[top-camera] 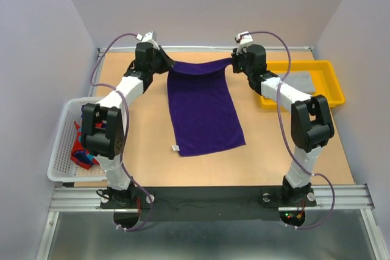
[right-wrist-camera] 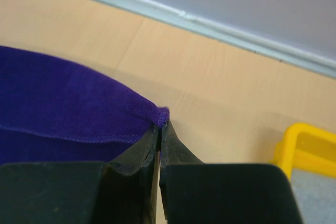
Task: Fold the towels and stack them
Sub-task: Fold the towel
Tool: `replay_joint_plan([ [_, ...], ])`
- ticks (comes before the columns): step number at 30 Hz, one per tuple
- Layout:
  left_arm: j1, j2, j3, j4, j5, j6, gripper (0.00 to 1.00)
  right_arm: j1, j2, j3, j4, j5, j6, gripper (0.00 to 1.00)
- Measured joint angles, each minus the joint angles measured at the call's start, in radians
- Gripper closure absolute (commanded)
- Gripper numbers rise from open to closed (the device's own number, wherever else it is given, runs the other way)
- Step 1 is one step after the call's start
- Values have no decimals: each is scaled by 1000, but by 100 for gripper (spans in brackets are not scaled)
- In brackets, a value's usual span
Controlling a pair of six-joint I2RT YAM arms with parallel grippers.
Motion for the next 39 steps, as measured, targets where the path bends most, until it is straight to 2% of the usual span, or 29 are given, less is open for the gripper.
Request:
replay_joint_plan([
  [6, -13, -151, -241, 1, 73, -84, 100, 0, -154, -158, -108, -37, 100, 100],
  [13, -63, -372, -558, 0, 65, -184, 100, 3, -313, -301, -248, -84, 218, 100],
  [19, -114, -497, -777, -5, 43, -261, 100, 3, -412, -476, -346, -135, 324, 100],
  [28, -205, -607, -925, 11, 0, -358, 100, 3, -494, -643, -418, -200, 433, 100],
  [34, -211, -634, -992, 15, -15, -381, 100, 3, -494, -694, -434, -248, 486, 100],
  [39, -212, -611, -1007, 21, -41, -381, 100, 3, -449, -699, -436, -232, 503, 99],
])
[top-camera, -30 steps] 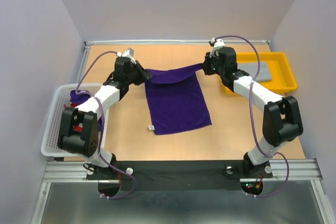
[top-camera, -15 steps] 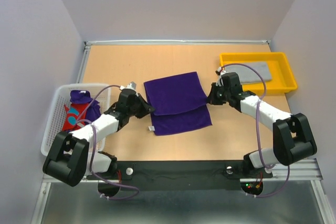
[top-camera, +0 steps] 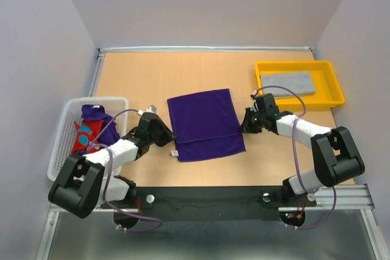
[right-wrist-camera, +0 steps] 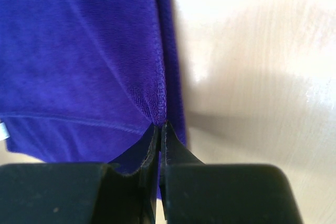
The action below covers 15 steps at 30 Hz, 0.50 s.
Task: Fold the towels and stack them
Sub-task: Fold the towel
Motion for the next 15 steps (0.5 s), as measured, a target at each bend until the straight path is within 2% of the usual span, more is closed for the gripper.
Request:
replay_joint_plan([
  [5, 0, 83, 0, 11, -34, 10, 100, 0, 52, 0, -2, 36, 2, 100],
  [15, 4, 125, 55, -2, -57, 51, 100, -8, 56, 9, -4, 82, -6, 100],
])
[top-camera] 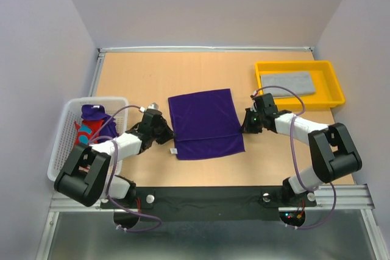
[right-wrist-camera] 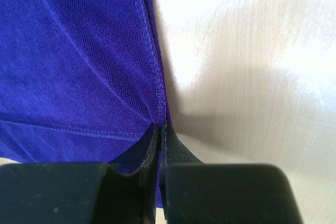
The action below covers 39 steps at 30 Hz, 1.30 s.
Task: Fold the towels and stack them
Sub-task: Fold the towel
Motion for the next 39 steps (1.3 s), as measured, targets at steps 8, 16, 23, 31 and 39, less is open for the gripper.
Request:
replay_joint_plan([
  [8, 4, -95, 136, -179, -7, 34, 100, -3, -64, 90, -85, -21, 5, 100],
  [16, 3, -291, 203, -316, -1, 37, 100, -5, -254, 124, -173, -65, 29, 100],
  [23, -32, -349, 57, -313, 47, 8, 100, -5, -354, -16, -198, -112, 75, 99],
  [31, -69, -256, -104, -254, 90, -24, 100, -5, -342, -190, -223, -121, 130, 99],
  [39, -87, -188, -108, -156, 106, -27, 100, -6, -292, -225, -208, -115, 154, 99],
])
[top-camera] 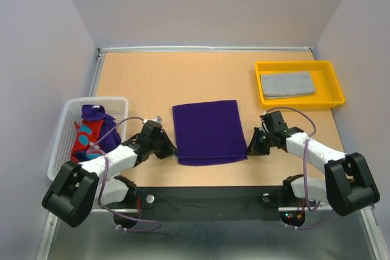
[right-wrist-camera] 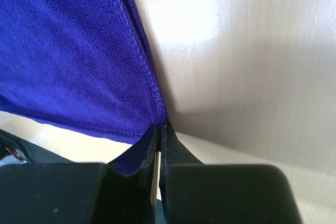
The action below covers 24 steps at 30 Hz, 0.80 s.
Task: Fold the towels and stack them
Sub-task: Fold the towel
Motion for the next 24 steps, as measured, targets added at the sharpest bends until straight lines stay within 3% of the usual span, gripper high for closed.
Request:
replay_joint_plan([
  [7, -1, -15, 42, -64, -45, 10, 100, 0, -1, 54, -11, 32, -3, 100],
  [12, -2, -47, 163, -175, -106, 34, 100, 0, -13, 159, -36, 54, -12, 99],
  [18, -2, -169, 302, -287, -158, 54, 100, 0, -120, 275, -117, 60, -28, 100],
  [24, -30, -235, 301, -343, -146, 47, 100, 0, -222, 292, -198, 58, -33, 100],
])
